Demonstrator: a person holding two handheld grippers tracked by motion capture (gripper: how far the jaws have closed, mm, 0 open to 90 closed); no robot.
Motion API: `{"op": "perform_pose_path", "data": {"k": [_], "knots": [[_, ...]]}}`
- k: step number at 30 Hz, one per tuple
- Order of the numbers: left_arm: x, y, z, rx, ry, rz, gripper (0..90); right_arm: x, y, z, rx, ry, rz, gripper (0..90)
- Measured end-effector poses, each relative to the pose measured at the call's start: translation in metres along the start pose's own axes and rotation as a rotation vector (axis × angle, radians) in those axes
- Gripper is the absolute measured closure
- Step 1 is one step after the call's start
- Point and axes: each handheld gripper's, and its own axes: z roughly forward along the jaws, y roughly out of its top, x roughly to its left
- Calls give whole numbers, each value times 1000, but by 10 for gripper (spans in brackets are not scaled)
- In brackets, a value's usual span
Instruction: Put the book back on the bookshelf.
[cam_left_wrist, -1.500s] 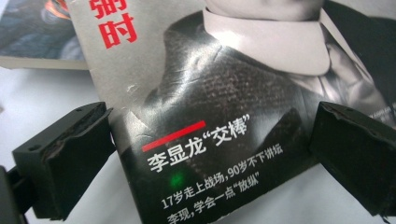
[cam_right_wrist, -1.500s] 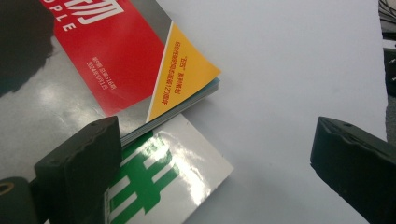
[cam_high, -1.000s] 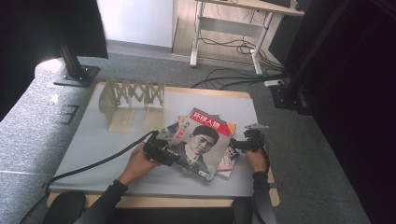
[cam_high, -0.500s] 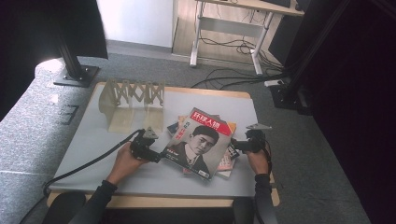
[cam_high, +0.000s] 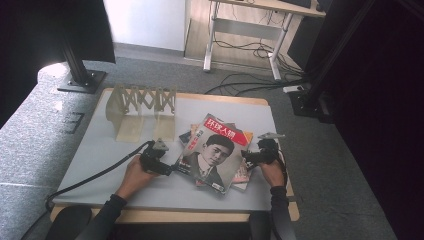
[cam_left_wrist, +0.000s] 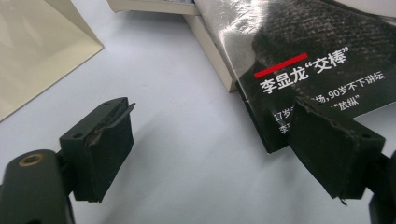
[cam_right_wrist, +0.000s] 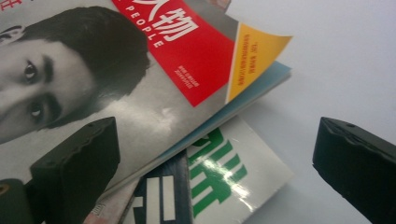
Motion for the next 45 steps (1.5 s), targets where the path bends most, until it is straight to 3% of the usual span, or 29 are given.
{"op": "perform_pose_path", "data": {"k": [8, 26, 33, 36, 38, 42, 45], "knots": [[2, -3, 2, -19, -19, -22, 140, 2, 3, 17, 25, 53, 0, 0], [2, -4, 4, -27, -36, -29, 143, -19, 11, 44, 35, 199, 143, 0], [2, -4, 4, -28, -38, -28, 143, -19, 16, 51, 40, 228, 144, 15], [3, -4, 4, -28, -39, -28, 143, -17, 17, 50, 24, 221, 140, 64], [3, -4, 4, -27, -42, -30, 143, -16, 20, 44, 5, 183, 118, 150], [4, -5, 4, -30, -47, -36, 143, -16, 22, 39, -19, 193, 131, 183], [4, -5, 4, -29, -51, -39, 143, -15, 24, 36, -24, 170, 117, 248]]}}
